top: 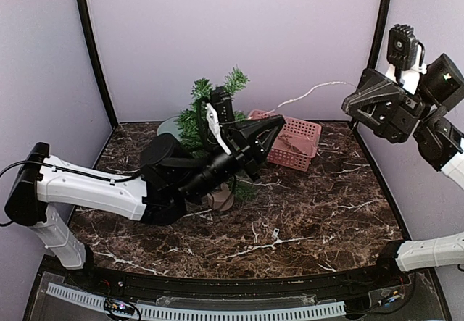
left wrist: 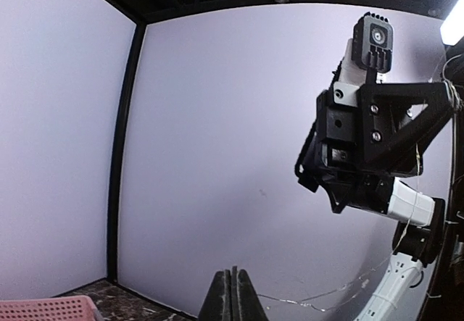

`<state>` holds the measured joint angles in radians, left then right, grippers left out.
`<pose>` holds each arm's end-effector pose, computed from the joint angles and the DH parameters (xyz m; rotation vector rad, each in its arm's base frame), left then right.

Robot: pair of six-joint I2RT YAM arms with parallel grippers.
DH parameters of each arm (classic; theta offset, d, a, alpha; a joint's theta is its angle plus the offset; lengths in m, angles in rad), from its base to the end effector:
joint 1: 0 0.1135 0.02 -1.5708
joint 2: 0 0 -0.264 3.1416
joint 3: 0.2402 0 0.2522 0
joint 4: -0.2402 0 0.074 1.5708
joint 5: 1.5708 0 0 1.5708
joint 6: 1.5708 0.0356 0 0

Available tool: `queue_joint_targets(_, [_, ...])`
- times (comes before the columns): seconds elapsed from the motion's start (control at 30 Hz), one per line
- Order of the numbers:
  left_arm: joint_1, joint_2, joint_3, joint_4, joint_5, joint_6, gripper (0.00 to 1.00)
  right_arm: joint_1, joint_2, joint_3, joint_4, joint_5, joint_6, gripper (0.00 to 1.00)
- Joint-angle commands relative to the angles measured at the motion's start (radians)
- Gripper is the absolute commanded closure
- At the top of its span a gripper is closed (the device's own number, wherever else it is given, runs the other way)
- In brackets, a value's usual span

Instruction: Decorate the small christmas tree

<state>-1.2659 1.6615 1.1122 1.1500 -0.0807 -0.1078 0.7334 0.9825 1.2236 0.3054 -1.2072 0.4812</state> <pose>0.1152 -0.3563 0.3616 0.5023 0.9137 -1.2183 0.1048 0.1392 0.4949 -1.3509 0.8432 1.5913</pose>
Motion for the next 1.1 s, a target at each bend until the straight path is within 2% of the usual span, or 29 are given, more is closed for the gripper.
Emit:
queue_joint_targets(0.0, [0.007,-0.146,0.049,-0.114,-0.165,0.234,1.0,0.009,-0.045,-0.029,-0.108,0.056,-0.082,1.0])
queue_joint_targets(0.3, [0.008,-0.172,0.082,-0.103,-0.454,0.582,1.0,0.001,-0.081,-0.031,-0.229,0.119,-0.167,1.0])
queue_joint_targets(0.4, [0.009,-0.188,0.079,-0.083,-0.501,0.666,1.0,-0.015,-0.101,-0.022,-0.277,0.174,-0.203,1.0])
queue_joint_targets(0.47, [0.008,-0.221,0.075,-0.148,-0.477,0.677,1.0,-0.027,-0.106,-0.002,-0.349,0.281,-0.258,1.0])
queue_joint_targets(0.63, [0.008,-0.344,0.111,-0.548,-0.437,0.567,1.0,-0.044,-0.093,0.033,-0.361,0.515,-0.311,1.0])
queue_joint_targets(0.8, [0.011,-0.441,0.154,-0.951,-0.424,0.396,1.0,-0.048,-0.001,0.097,-0.311,0.593,-0.317,1.0])
queue_joint_targets(0.93, [0.022,-0.499,0.152,-1.148,-0.429,0.295,1.0,-0.049,0.092,0.164,-0.25,0.623,-0.314,1.0])
queue_joint_targets(1.07, [0.057,-0.515,0.147,-1.278,-0.385,0.191,1.0,-0.049,0.2,0.247,-0.235,0.628,-0.313,1.0])
